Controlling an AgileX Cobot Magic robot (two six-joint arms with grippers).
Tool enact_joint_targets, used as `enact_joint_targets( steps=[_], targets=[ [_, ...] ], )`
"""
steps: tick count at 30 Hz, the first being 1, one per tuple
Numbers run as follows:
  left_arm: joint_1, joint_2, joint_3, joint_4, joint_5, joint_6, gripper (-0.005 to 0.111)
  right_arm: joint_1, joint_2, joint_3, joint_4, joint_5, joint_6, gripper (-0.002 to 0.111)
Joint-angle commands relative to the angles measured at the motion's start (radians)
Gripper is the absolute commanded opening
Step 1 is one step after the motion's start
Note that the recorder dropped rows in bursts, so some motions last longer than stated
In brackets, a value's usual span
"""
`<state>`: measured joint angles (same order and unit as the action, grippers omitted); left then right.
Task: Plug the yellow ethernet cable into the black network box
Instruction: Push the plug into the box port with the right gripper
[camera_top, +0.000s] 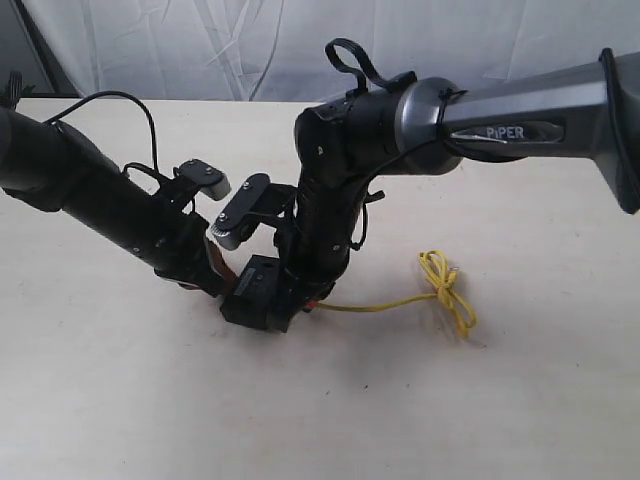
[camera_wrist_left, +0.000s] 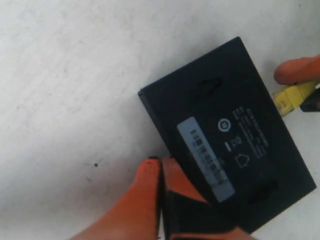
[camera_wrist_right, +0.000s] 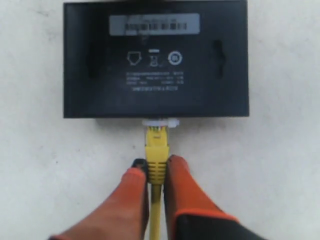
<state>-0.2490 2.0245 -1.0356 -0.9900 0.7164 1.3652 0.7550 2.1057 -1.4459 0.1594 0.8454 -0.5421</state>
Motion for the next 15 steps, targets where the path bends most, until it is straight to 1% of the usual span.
enact_joint_targets(
  steps=[1, 15],
  targets=[
    [-0.012, 0.015, 0.006, -0.007, 0.043, 0.005, 0.0, 0.002, 0.029, -0.042, 0.026, -0.071, -0.008, -0.001],
    [-0.012, -0.017, 0.006, -0.014, 0.042, 0.007, 0.0, 0.002, 0.033, -0.055, 0.05, -0.131, -0.008, -0.001]
  ],
)
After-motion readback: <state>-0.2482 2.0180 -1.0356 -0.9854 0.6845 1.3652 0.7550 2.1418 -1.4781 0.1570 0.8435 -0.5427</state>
